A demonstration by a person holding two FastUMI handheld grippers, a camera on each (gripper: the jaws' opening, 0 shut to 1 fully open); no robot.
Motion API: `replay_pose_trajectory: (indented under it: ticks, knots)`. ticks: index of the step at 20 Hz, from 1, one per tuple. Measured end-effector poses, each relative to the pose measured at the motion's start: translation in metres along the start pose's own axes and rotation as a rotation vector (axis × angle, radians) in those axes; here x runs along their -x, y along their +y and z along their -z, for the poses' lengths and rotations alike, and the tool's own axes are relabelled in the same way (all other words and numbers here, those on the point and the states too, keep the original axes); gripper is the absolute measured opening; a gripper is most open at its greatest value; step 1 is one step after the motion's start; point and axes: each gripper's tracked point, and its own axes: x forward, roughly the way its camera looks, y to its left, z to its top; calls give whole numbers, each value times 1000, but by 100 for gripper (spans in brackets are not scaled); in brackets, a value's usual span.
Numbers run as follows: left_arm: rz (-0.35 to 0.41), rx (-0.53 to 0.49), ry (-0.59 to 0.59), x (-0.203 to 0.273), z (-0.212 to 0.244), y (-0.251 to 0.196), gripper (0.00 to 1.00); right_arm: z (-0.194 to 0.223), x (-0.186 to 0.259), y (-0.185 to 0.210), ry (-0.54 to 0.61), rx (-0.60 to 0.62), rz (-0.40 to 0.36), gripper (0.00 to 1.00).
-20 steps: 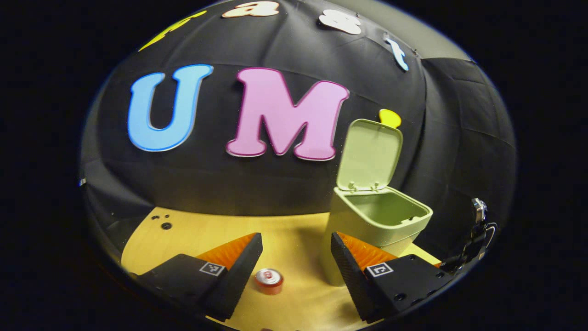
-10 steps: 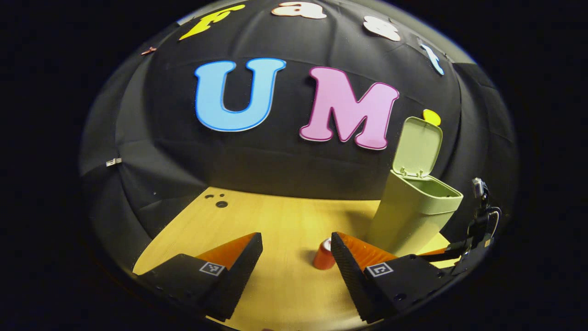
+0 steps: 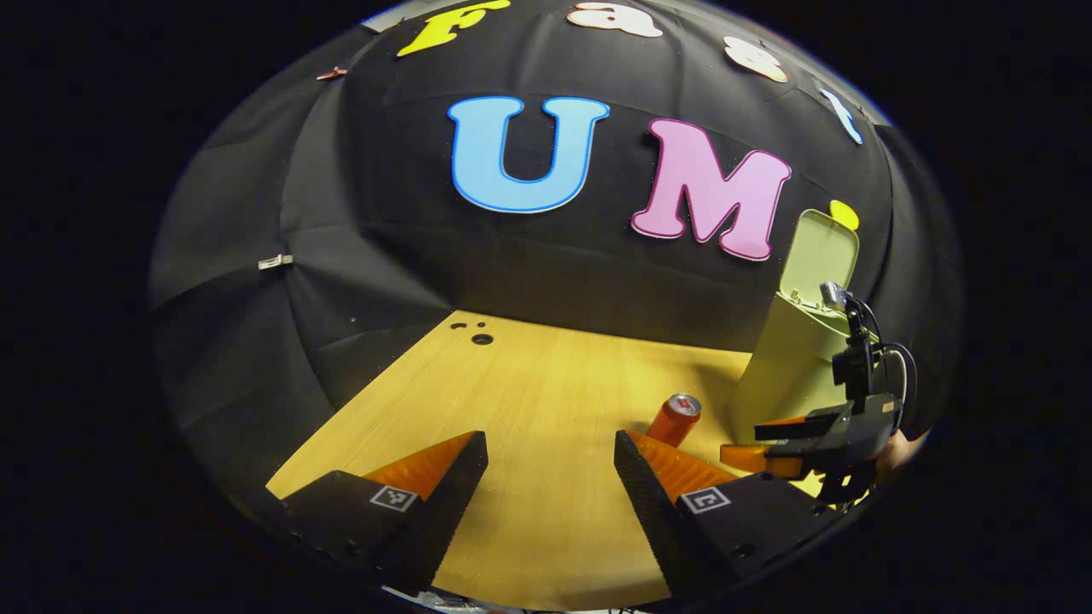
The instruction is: Press the lid of the desktop garbage bin to open it, pick up the crumpled paper on the desktop and throw it into the bin, then pick up the pop can on the desktop and drop it into the bin, and finally close the garbage bin lid.
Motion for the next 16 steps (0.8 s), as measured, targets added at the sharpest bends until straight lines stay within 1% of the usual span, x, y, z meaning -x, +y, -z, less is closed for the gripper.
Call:
replay_pose_trajectory:
  ticks: [1,2,10,13,16]
  knots:
    - [-19,3,6,3,3,8,99,-5,-7,2,-1,-2,0,100]
    - [-37,5,9,7,5,15,96,-11,-15,2,-3,3,6,100]
    - [-166,34,25,24,14,65,96,-31,-70,9,21,-19,18,99]
    - [-191,41,37,25,16,75,96,-26,-90,2,48,-17,52,99]
    - [-206,37,42,25,17,80,96,-24,-103,-3,51,-4,77,99]
